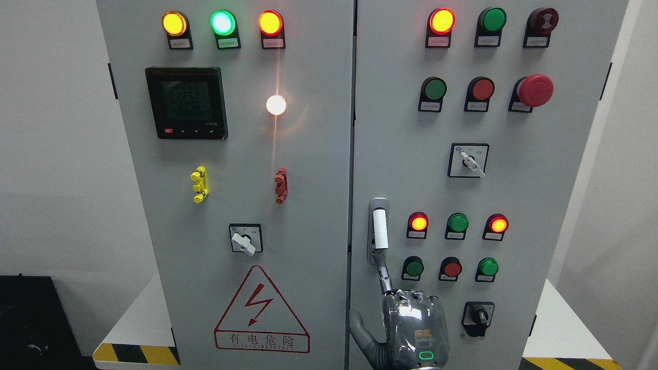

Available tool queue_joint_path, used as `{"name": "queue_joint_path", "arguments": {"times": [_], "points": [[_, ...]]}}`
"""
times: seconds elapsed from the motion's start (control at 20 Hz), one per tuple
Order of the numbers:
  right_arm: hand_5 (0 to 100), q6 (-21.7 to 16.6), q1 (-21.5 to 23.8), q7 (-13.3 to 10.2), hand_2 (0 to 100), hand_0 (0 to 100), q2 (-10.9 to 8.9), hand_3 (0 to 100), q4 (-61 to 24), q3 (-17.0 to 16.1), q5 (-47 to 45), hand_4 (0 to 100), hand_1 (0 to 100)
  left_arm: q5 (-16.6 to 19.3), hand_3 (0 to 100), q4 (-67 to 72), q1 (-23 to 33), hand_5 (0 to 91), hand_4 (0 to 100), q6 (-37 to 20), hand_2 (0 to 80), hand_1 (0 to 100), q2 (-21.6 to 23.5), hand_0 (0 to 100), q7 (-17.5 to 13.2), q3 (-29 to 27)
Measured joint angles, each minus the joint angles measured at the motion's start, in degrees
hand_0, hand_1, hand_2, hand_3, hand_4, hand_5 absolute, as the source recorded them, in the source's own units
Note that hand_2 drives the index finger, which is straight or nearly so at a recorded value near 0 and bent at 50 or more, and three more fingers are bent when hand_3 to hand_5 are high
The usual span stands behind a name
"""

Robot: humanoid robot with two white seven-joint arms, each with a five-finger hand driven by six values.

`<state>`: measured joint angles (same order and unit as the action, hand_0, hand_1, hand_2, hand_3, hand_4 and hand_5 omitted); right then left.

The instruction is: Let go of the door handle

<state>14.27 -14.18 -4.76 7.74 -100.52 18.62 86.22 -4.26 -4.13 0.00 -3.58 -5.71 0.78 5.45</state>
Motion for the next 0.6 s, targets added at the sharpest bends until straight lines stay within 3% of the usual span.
{"name": "queue_joint_path", "arguments": {"times": [0.6], "points": [[100, -0.09, 0.1, 0.27, 17, 38, 0.0, 100, 0.63, 0.02, 0.0, 100, 29, -0.01, 0, 0.01, 0.0, 0.0, 0, 0.0, 0.0, 56, 0.0, 12, 0.0, 0.0]]}}
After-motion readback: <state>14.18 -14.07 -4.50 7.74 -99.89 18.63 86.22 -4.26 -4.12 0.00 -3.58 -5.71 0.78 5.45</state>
